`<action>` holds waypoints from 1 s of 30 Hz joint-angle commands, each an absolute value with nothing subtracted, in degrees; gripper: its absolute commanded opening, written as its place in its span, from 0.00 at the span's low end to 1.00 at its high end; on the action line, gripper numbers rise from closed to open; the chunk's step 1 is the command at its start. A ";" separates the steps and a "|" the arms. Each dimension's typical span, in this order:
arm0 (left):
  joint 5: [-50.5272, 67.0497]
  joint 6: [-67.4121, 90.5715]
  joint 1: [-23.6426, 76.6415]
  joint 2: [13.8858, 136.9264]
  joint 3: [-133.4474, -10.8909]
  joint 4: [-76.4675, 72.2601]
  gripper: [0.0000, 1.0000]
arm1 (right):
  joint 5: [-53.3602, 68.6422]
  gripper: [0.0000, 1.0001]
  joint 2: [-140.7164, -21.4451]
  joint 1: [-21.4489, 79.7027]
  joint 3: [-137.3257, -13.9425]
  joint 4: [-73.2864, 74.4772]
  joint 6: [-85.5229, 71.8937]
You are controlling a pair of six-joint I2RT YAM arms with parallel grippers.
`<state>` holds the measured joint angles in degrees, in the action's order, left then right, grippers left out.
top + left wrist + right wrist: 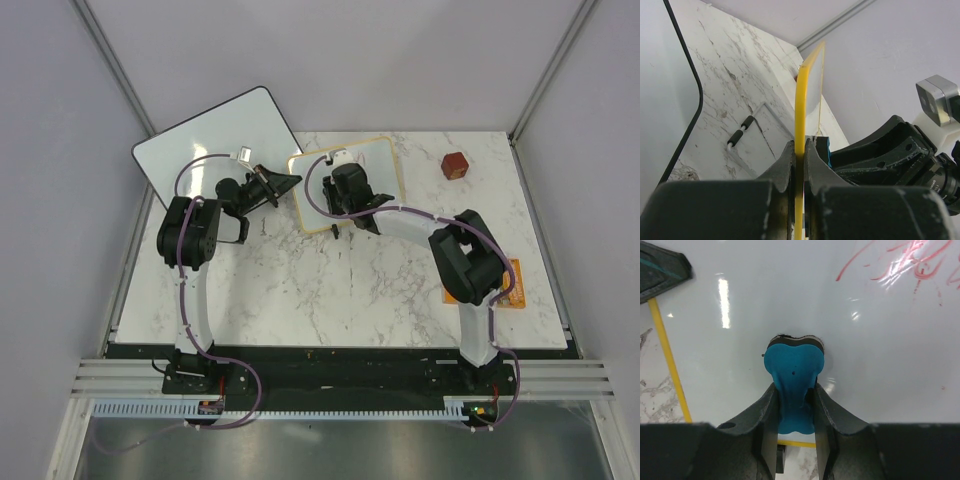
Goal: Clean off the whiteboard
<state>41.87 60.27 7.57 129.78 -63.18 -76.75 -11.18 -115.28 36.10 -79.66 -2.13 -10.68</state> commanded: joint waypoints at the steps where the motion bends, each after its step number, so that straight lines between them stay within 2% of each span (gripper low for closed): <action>1: 46.41 59.77 9.49 130.08 -63.81 -80.86 0.02 | -8.52 0.00 -120.67 37.09 -81.47 -1.14 -10.72; 7: 46.23 59.85 9.49 129.90 -63.54 -81.04 0.02 | -15.90 0.00 -122.08 36.65 -86.56 -0.97 -10.90; 16: 46.14 59.85 9.49 129.99 -63.46 -81.30 0.02 | -14.24 0.00 -123.93 31.12 -93.69 1.84 -12.48; 30: 46.14 59.85 9.41 130.08 -63.28 -81.30 0.02 | -20.04 0.00 -122.70 23.39 -87.55 4.57 -17.22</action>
